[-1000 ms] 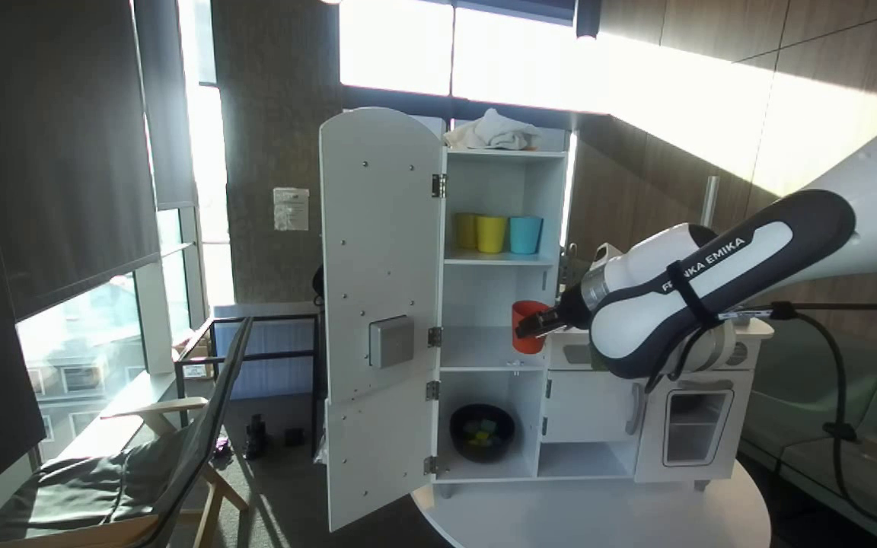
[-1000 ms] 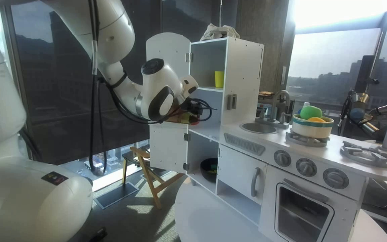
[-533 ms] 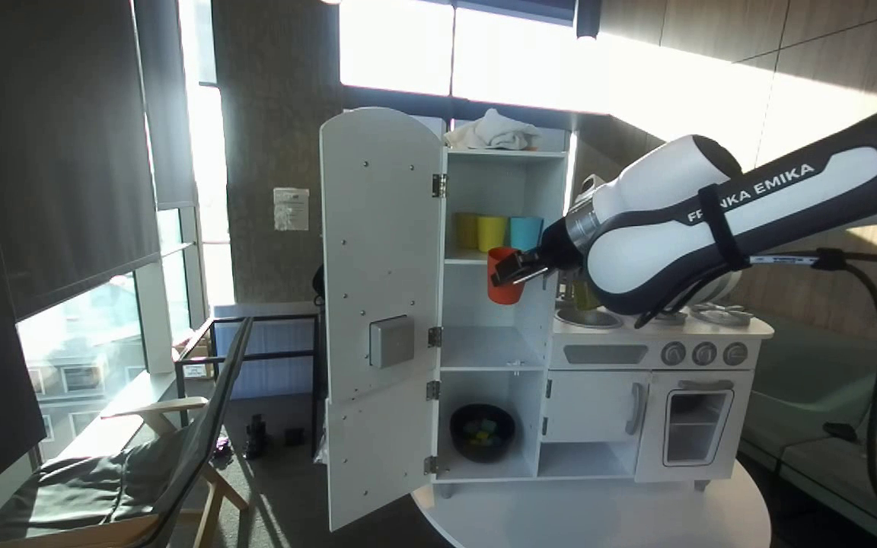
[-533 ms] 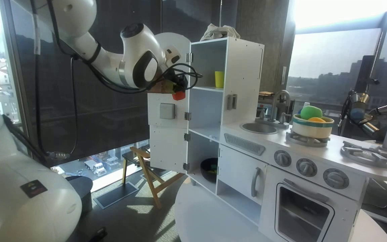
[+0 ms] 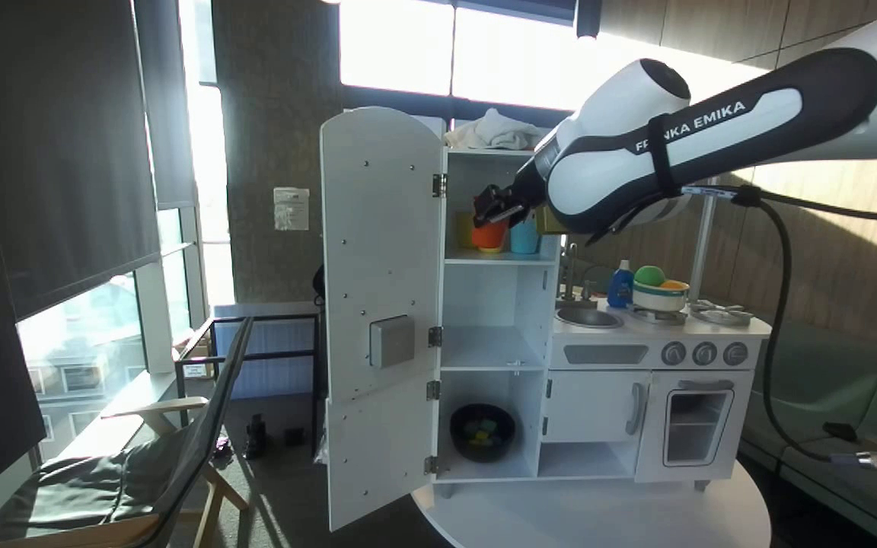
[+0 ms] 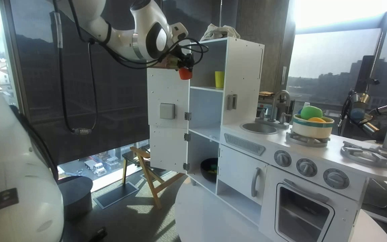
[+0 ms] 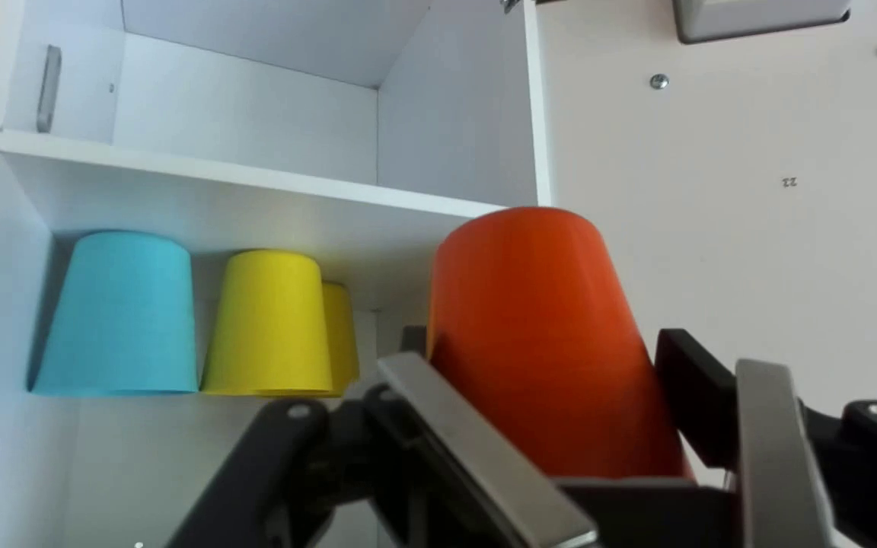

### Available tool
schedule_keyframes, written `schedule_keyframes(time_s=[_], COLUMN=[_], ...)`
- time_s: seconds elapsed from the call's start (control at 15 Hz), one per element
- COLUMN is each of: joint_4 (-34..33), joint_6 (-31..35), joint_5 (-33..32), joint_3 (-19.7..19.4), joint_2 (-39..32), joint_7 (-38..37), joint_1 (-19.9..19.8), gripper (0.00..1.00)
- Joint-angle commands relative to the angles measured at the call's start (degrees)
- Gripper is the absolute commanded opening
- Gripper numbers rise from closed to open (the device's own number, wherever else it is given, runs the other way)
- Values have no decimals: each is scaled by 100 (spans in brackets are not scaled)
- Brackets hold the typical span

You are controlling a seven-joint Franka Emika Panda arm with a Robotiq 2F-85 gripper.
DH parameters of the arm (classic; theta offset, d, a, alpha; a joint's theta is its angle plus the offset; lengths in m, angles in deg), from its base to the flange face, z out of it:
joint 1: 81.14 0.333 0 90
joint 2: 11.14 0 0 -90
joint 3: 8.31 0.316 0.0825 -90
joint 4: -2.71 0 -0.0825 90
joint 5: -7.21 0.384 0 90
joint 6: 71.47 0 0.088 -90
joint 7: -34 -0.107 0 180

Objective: Move the orange cup to the top compartment of the cabinet

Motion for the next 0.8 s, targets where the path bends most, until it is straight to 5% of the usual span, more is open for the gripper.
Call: schedule_keyframes(time_s=[0.0,0.2,0.47,0.73], joint_4=[-1425,-2335,-3445,-4226], joint_6=[-422,-871,-1595,-2122], joint_5=[-759,-1576,-2426,-2647], joint_3=[469,622,535,504], joint_2=[-1038,-1767,-2662,-3297], joint_7=[-744,-1364,-1833,-1877], joint_1=[-679,-843,-547,-251], gripper=[50,50,50,50])
